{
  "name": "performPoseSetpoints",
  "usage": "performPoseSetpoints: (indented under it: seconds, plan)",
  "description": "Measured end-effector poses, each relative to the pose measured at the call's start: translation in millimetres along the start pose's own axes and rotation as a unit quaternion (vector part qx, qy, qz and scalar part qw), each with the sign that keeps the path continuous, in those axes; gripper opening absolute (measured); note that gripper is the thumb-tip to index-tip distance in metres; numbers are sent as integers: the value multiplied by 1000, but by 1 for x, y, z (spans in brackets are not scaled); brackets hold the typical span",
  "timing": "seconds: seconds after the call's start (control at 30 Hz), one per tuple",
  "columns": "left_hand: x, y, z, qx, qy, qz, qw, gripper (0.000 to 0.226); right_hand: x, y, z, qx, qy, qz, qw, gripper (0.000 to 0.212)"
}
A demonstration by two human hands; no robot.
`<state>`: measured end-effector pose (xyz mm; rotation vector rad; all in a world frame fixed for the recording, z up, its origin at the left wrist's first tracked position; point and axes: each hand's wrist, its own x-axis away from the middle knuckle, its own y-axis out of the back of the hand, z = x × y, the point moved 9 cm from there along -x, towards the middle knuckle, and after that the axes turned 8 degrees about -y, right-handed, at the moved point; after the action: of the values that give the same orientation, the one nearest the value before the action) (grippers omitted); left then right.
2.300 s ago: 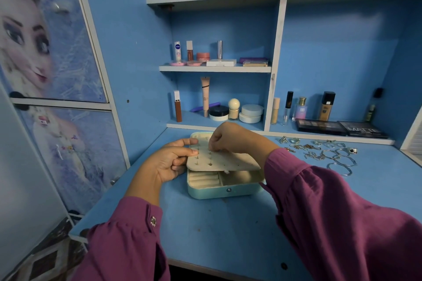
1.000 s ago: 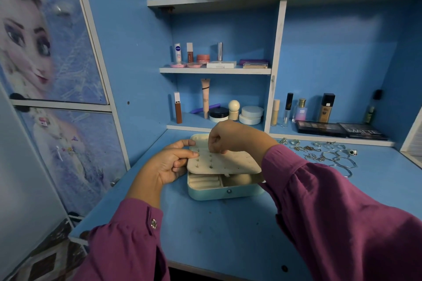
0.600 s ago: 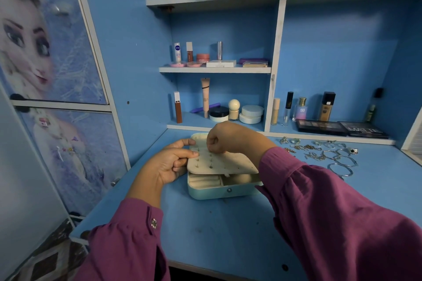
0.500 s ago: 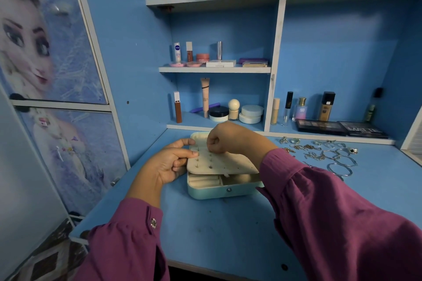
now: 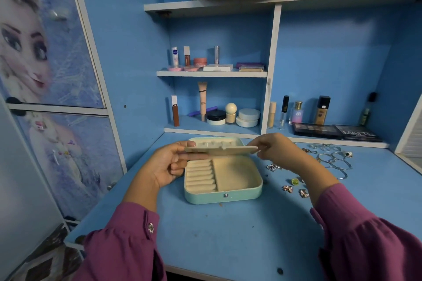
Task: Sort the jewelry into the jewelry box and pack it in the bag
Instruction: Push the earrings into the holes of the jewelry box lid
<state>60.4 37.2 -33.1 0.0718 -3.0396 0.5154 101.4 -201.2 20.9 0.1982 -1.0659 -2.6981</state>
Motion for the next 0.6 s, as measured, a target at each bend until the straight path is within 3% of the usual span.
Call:
performPoseSetpoints:
  seconds: [0.13, 0.33, 0.6]
  plan:
    - [-2, 0, 0, -10, 1, 8, 1000, 23, 3, -7, -13, -105, -23, -18, 994, 6]
    - [-4, 5, -9, -81, -55, -16, 995, 19, -9, -12, -14, -166, -42, -123, 977, 8]
    - [-10, 17, -19, -219, -144, -107, 959, 6, -10, -17, -16, -148, -41, -179, 972, 25]
